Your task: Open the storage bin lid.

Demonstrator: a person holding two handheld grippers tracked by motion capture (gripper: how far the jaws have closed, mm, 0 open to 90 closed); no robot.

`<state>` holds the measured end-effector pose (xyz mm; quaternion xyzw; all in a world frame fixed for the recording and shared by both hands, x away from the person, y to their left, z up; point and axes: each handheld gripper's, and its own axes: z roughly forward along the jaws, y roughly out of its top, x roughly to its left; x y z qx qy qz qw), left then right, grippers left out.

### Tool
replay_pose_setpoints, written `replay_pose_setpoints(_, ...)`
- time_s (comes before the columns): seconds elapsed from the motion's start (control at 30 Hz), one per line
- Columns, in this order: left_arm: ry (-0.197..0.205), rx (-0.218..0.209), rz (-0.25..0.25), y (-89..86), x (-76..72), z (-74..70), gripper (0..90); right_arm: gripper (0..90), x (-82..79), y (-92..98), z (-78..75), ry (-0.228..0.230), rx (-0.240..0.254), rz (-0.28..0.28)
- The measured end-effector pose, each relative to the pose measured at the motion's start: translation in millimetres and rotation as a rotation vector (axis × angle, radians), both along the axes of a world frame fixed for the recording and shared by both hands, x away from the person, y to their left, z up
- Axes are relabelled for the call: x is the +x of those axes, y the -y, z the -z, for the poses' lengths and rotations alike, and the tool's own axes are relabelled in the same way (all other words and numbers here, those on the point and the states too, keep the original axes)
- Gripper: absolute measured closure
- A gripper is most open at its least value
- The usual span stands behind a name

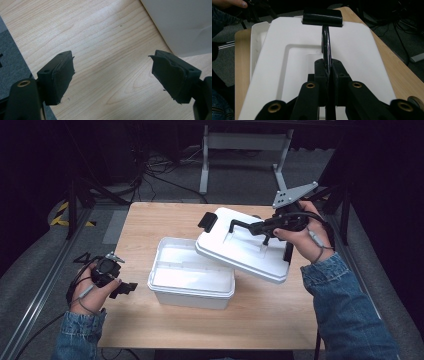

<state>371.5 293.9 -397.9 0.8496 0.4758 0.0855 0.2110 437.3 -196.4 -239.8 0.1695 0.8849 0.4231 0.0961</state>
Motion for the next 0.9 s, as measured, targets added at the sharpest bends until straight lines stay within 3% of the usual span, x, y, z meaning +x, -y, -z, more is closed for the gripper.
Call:
replay_pose_setpoints(0.2, 0.001, 0.002, 0.0, -0.1, 0.2, 0.1, 18.7, 84.9, -0.5, 15.4, 1.6, -0.007, -0.006, 0.031)
replay_pose_setpoints(0.5, -0.001, 0.001, -0.001, 0.4, 0.6, 0.9, 18.7, 84.9, 0.4, 40.8, 4.6, -0.039, 0.021, 0.104)
replay_pose_setpoints(0.9, -0.003, 0.002, 0.001, 0.3, 2.0, 2.2, 18.8, 84.9, 13.1, 66.5, 26.3, -0.07, 0.0, 0.205)
